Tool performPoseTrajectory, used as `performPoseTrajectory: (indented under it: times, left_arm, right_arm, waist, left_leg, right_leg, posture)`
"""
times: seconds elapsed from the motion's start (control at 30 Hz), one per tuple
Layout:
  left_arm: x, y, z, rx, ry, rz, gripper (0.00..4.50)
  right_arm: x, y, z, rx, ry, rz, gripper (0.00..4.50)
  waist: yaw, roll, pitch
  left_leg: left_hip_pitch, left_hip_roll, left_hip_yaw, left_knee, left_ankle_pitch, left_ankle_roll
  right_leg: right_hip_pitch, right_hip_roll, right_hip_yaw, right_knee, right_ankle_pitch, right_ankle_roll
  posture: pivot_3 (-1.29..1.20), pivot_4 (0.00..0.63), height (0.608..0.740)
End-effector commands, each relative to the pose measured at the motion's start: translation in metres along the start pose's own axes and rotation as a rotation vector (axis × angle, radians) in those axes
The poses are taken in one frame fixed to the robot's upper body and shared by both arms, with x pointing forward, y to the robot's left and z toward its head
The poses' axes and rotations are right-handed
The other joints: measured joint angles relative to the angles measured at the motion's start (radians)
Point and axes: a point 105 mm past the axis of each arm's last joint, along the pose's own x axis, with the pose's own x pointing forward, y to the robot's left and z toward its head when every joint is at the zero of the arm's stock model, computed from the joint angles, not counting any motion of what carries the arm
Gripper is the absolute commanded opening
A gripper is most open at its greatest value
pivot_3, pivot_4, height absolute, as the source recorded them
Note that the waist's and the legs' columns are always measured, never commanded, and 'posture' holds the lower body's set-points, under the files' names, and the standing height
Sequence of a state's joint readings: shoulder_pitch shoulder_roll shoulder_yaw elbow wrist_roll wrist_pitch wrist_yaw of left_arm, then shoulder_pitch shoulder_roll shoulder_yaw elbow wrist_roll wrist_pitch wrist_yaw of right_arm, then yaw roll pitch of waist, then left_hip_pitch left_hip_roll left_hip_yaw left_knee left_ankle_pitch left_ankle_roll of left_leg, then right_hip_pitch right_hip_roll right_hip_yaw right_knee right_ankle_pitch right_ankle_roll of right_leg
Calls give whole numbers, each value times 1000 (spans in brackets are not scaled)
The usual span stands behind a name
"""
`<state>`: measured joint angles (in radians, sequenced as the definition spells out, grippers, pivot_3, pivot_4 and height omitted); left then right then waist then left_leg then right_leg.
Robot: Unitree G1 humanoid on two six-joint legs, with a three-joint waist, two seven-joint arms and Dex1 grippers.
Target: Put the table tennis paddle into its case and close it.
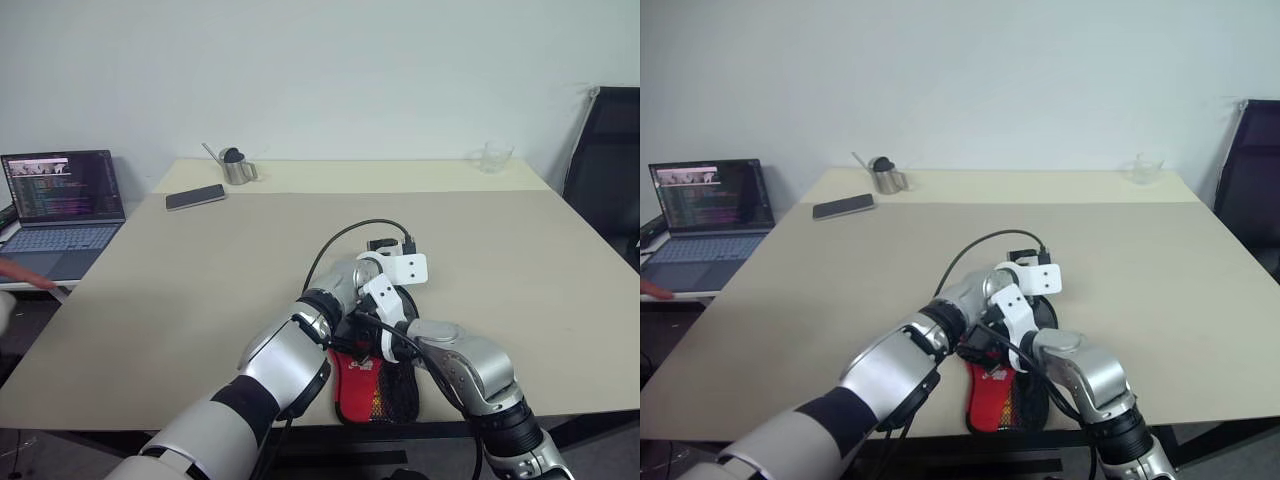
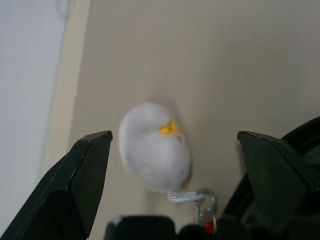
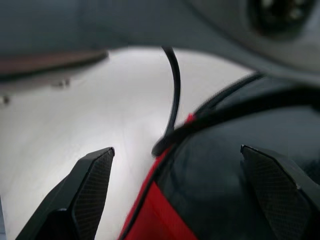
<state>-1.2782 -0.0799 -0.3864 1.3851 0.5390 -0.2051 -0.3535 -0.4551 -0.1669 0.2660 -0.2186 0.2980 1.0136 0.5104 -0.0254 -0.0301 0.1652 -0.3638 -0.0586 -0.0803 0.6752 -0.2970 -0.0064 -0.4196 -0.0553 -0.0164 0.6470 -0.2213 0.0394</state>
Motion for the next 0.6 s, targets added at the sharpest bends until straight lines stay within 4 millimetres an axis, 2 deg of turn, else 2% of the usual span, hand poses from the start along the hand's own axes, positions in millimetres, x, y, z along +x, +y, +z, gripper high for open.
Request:
performPoseTrajectory:
  times: [0.03, 0.13, 0.23, 0.4, 0.6]
  left_arm:
    - [-2, 1, 54, -103, -226, -105, 4486]
    - [-7, 7, 63, -164, -289, -139, 4486]
    - [-19, 30, 66, -193, -347, -121, 4486]
    - [-23, 38, 48, -9, -278, -48, 4486]
    - [-21, 41, 35, 60, -212, 21, 4486]
  right_arm:
    - [11, 5, -44, 89, 160, 42, 4500]
    - [12, 4, -45, 90, 162, 47, 4500]
    - [13, 4, -46, 92, 164, 55, 4500]
    - [15, 1, -46, 89, 166, 62, 4500]
    - [17, 1, -47, 80, 167, 72, 4500]
  waist:
    - [3, 0, 0]
    - [1, 2, 0]
    - [-1, 2, 0]
    - [-7, 3, 0]
    - [-7, 5, -2]
  left_leg:
    - [0, 0, 0, 0, 0, 0]
    - [-1, -1, 1, 1, -1, 2]
    - [-1, -1, 1, 1, -1, 3]
    - [0, 0, 2, 0, -2, 3]
    - [1, 0, 2, 0, -2, 3]
  right_leg:
    - [0, 0, 0, 0, 0, -1]
    - [0, 0, 1, -1, 2, -3]
    - [-1, 0, 1, 0, 2, -3]
    - [-1, 0, 2, 0, 2, -3]
    - [0, 0, 3, 0, 2, -2]
  posture:
    - [0, 150, 740]
    - [0, 150, 740]
    - [0, 150, 740]
    - [0, 150, 740]
    - [0, 150, 740]
